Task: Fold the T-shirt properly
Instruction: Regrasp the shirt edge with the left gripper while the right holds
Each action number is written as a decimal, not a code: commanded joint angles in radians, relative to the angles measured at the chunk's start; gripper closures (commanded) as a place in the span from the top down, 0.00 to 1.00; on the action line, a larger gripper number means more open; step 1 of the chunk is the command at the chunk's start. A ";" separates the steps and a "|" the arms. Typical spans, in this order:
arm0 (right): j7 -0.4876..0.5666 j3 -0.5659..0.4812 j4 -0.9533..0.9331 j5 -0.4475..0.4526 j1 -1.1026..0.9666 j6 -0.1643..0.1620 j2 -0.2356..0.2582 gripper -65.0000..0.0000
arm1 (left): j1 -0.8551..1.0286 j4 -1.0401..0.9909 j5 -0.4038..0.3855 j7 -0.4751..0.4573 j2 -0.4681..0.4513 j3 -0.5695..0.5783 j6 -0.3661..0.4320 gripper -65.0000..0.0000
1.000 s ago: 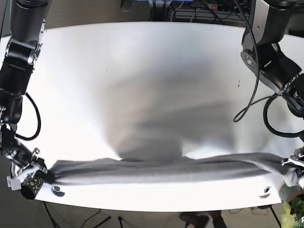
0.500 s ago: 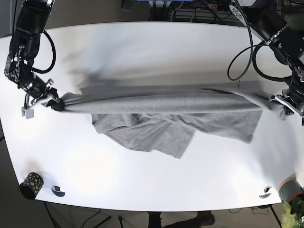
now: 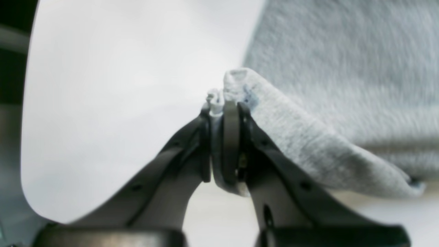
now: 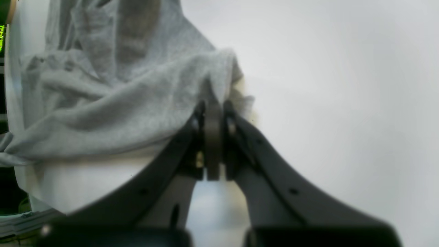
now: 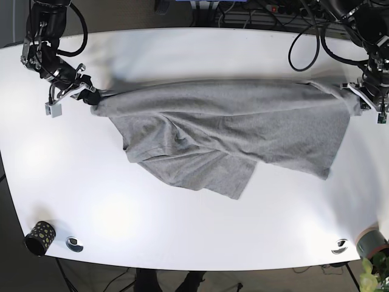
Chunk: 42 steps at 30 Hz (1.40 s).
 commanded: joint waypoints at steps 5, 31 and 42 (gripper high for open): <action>0.019 0.006 0.035 0.018 -0.032 0.008 0.016 0.00 | 0.041 0.017 -0.004 -0.018 -0.019 -0.005 -0.028 0.01; 0.019 0.001 0.038 0.017 -0.071 0.008 0.015 0.00 | -0.023 0.008 -0.109 -0.018 -0.047 0.002 -0.024 0.87; 0.020 0.004 0.033 0.012 -0.051 0.008 -0.013 0.00 | -0.307 -0.333 -0.083 -0.032 -0.131 0.190 -0.023 0.86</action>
